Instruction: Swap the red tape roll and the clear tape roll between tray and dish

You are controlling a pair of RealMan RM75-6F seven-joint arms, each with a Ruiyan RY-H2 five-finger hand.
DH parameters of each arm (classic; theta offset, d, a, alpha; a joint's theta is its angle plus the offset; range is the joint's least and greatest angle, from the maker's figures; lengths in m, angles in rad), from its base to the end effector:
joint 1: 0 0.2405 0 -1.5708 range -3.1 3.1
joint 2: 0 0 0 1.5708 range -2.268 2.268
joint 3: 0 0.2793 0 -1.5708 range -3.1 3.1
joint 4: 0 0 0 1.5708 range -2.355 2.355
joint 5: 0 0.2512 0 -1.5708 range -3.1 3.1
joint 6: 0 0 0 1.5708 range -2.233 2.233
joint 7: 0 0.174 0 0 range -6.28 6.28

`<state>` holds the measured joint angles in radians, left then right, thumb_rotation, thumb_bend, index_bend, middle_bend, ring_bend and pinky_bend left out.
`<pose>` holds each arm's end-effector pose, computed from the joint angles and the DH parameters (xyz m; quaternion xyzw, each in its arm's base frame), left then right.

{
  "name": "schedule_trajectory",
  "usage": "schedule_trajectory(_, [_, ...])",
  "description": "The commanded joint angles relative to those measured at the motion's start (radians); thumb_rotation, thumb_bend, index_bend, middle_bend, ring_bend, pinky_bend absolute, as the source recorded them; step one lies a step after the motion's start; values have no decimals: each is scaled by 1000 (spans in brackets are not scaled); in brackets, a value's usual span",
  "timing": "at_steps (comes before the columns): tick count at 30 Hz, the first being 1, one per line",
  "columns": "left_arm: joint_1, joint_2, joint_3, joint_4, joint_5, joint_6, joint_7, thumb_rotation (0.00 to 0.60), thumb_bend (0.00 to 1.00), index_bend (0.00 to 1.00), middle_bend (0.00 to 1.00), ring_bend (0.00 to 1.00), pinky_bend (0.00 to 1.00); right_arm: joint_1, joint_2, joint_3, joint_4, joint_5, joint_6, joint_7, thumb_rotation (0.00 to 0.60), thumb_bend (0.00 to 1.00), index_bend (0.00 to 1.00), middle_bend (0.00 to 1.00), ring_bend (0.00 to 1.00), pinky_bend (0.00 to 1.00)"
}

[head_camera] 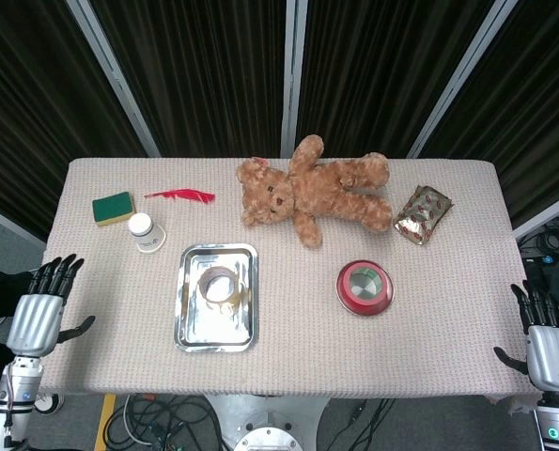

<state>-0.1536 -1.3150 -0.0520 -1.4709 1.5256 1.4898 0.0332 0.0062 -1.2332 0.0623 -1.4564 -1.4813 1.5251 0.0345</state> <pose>-0.3347 0.2407 0.0743 -0.6080 -0.3680 -0.4205 0.5641 -0.3858 -0.1911 0.1173 0.5602 -0.3975 0.3758 0.6221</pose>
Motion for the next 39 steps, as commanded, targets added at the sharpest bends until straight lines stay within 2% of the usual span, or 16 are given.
schedule_trajectory(1, [1,-1,0,1,1,2,-5,600,139,46,27,0,91,0,1,0,-1,0,0,0,600,0,0,0,0,0])
schedule_trajectory(9, [-5,6,5,-6,11,-5,-7,600,139,45,27,0,91,27,24,-4,-49,-5,-50,-19,600,0,0,0,0,0])
schedule_trajectory(18, [0,-12,11,19,12,-3,-30,600,139,46,27,0,91,184,59,32,-179,-14,-243,-180,600,0,0,0,0,0])
schedule_trajectory(25, [2,-14,9,27,7,-2,-51,600,139,45,27,0,91,353,24,94,-227,78,-456,-334,600,0,0,0,0,0])
schedule_trajectory(29, [2,-7,10,21,12,1,-60,600,139,45,27,0,91,433,-12,111,-227,156,-554,-431,600,0,0,0,0,0])
schedule_trajectory(39, [5,-17,4,40,15,15,-92,600,139,45,26,0,91,548,-99,114,-188,310,-654,-539,600,0,0,0,0,0])
